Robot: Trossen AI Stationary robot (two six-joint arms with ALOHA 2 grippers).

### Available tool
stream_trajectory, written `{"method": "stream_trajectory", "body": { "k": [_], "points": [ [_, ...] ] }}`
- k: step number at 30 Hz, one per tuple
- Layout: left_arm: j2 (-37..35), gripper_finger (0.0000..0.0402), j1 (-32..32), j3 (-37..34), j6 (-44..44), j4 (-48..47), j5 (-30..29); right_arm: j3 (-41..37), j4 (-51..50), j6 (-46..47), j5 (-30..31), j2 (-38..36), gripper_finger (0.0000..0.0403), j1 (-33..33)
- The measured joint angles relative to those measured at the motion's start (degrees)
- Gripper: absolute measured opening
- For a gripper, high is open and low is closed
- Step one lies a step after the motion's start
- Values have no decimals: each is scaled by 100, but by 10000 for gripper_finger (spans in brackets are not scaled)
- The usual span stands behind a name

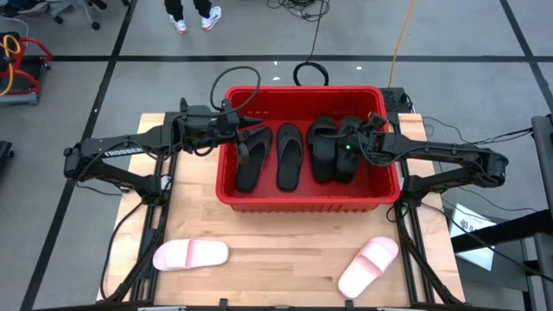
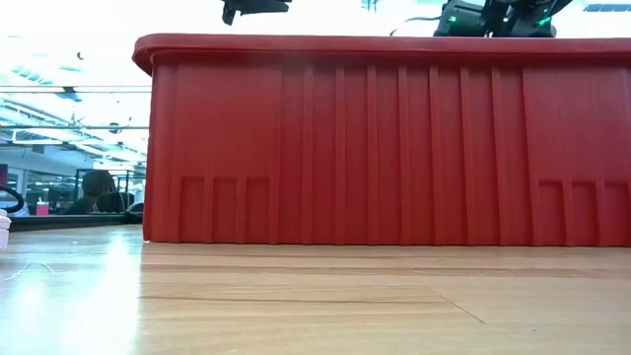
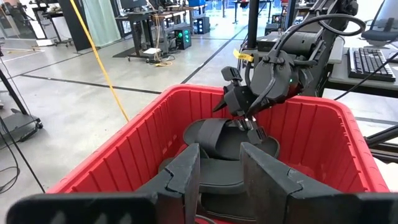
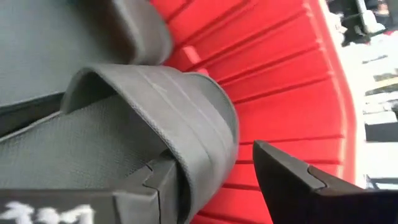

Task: Pick and place slides into bin
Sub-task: Put the black slide into the red bin

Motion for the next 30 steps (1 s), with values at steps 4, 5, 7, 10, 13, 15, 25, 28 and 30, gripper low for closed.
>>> {"method": "stream_trajectory", "body": {
  "k": [4, 5, 7, 10, 13, 15, 25, 28, 30],
  "points": [
    [0, 118, 0, 0, 0, 0, 0, -1, 54, -177, 401, -4, 175, -16],
    [0, 118, -2, 0, 0, 0, 0, 0, 102, -225, 437, -4, 175, -16],
    [0, 118, -1, 0, 0, 0, 0, 0, 182, -274, 452, -4, 175, -16],
    [0, 118, -2, -2, 0, 0, 0, 0, 192, -325, 309, -4, 174, -16],
    [0, 118, -2, 0, 0, 0, 0, -2, 185, -476, 162, -4, 172, -16],
    [0, 118, -2, 0, 0, 0, 0, -2, 188, -471, 190, -4, 173, -16],
    [0, 118, -2, 0, -10, 2, 0, -2, 164, -611, -852, -4, 191, -13],
    [0, 118, -2, 0, -9, 4, 0, -2, 166, -467, -658, -4, 189, -44],
    [0, 118, -2, -2, -11, 5, 0, -2, 166, -433, -398, -4, 188, -89]
  ]
}}
